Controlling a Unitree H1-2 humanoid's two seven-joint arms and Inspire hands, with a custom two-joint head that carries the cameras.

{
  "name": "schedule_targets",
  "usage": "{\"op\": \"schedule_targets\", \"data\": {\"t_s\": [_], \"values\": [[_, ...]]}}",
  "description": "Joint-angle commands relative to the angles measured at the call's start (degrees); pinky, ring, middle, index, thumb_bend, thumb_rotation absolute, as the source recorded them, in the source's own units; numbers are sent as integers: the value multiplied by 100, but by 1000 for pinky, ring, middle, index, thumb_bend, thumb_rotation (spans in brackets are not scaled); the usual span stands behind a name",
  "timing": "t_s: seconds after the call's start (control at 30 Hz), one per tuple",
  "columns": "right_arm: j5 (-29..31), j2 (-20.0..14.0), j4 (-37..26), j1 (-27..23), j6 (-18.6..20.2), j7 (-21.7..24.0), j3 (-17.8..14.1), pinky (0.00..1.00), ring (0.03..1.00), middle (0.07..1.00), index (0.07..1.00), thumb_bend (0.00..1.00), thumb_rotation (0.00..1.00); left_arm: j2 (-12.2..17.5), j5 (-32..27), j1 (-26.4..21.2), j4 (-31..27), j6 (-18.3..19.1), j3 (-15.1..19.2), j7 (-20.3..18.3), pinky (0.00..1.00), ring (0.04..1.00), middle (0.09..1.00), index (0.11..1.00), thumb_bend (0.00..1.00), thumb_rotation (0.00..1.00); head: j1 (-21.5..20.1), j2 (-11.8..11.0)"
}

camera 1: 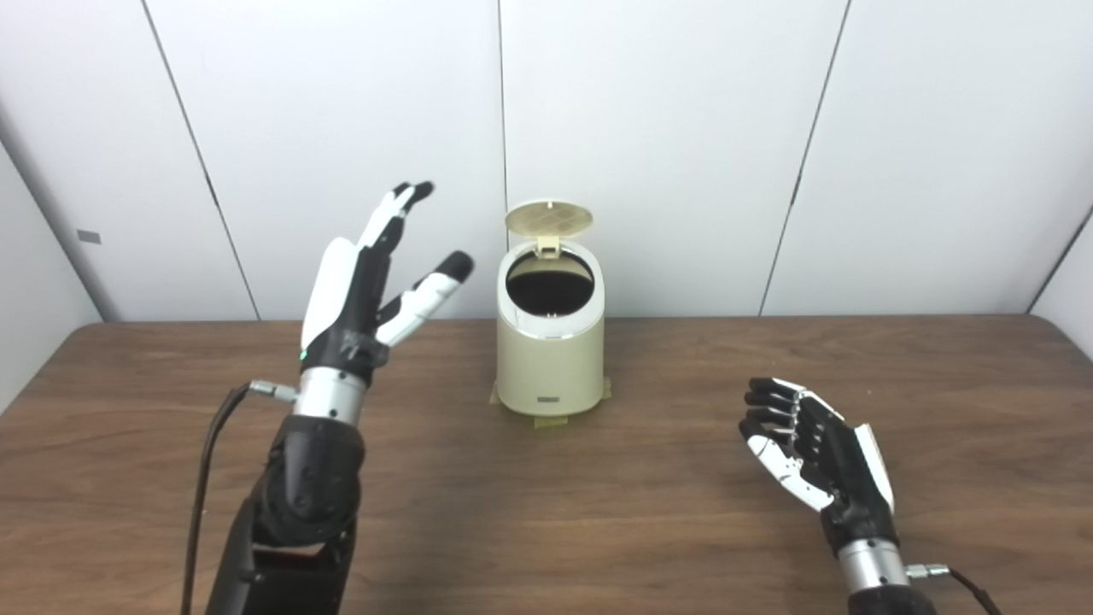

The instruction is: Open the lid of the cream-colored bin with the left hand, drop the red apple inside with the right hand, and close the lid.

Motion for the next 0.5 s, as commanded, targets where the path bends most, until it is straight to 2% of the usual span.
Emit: {"op": "schedule_targets", "data": {"t_s": [0.0,0.1,0.23,0.47], "values": [[-2,-11,-115,-170,-198,-75,-57,554,672,699,695,215,351,78,849,-575,-162,236,-286,-224,1000,1000,983,958,998,903,-15,23],[15,13,-120,-179,-122,-92,-91,555,671,697,693,229,348,49,1434,-945,-59,531,-585,-600,1000,1000,988,968,1000,869,-38,43],[63,39,-227,-157,46,-26,-93,560,670,697,692,233,367,-12,1893,-1429,230,742,-844,-1064,1000,1000,986,971,1000,861,-41,49],[102,60,-313,-123,163,24,-77,557,676,705,694,229,322,-89,2535,-2225,836,1105,-1184,-1970,1000,1000,926,904,1000,894,-73,36]]}}
